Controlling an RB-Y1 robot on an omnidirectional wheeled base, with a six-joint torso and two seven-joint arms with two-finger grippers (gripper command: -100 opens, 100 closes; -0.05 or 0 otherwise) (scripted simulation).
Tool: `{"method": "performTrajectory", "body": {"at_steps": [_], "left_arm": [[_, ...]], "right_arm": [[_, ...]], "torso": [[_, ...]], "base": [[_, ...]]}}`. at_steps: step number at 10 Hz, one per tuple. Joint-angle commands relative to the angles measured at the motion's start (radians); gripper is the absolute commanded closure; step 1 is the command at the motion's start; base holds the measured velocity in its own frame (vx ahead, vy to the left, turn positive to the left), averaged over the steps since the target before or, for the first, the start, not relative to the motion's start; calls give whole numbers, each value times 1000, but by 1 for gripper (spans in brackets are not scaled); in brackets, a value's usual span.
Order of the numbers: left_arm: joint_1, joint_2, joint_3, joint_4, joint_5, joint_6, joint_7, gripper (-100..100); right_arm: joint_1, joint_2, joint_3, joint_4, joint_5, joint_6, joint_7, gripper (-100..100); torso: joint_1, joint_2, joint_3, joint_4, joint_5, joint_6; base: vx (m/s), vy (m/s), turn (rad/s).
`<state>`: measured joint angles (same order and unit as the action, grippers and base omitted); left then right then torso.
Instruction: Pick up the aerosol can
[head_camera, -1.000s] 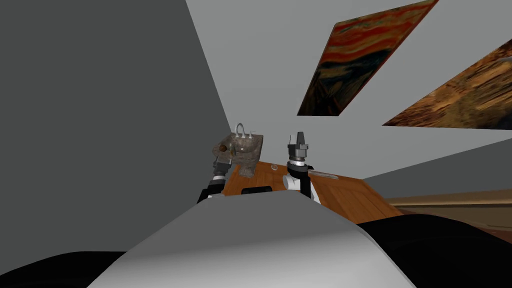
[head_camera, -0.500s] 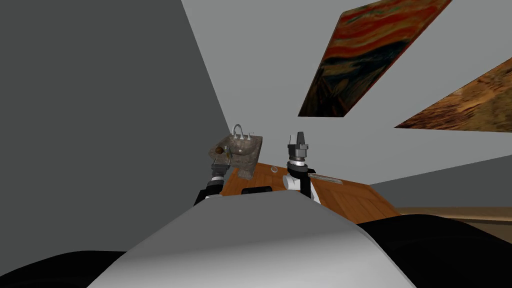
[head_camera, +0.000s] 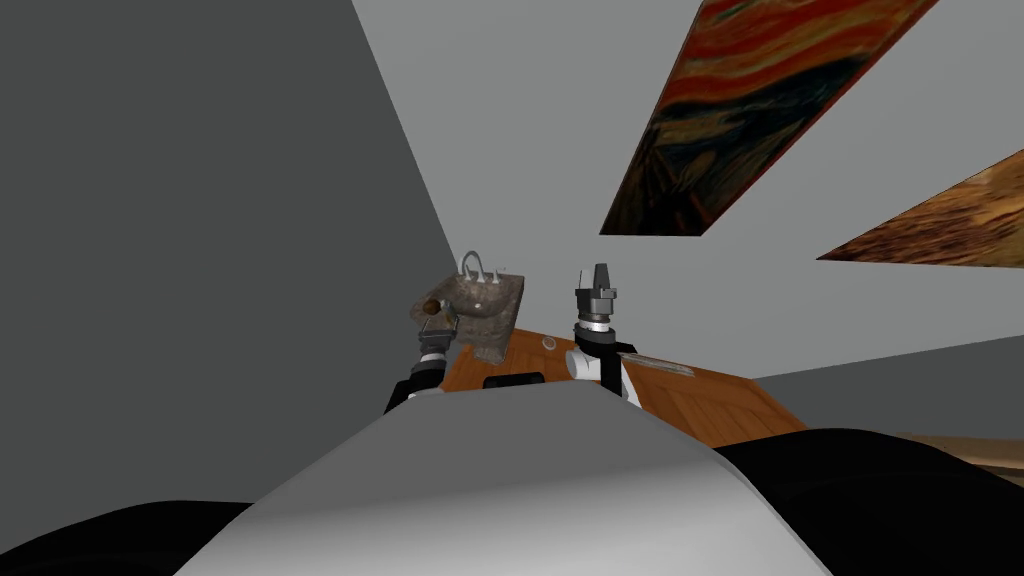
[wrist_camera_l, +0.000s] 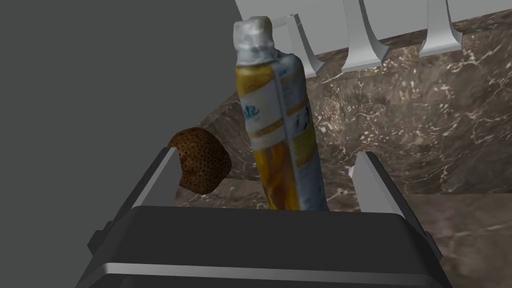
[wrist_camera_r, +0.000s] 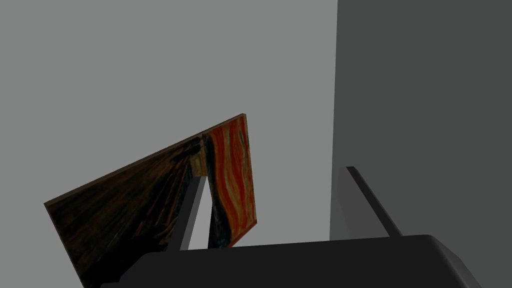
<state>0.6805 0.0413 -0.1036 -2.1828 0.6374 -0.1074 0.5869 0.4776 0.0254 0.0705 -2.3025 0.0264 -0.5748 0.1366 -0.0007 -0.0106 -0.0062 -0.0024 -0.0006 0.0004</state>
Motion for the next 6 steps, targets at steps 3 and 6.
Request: {"method": "performTrajectory", "body": {"at_steps": [3,6], "left_arm": [[2,-76,17,-7,22,21,28,-100],[-48,-68,42,44,14,-4,26,-100]], "right_arm": [[0,0,0,0,0,0,0,0],[0,0,0,0,0,0,0,0]], "torso": [[0,1,0,0,0,0],[2,7,4,1,0,0]], "base": [[106,-21,-1],[-8,6,42]]}}
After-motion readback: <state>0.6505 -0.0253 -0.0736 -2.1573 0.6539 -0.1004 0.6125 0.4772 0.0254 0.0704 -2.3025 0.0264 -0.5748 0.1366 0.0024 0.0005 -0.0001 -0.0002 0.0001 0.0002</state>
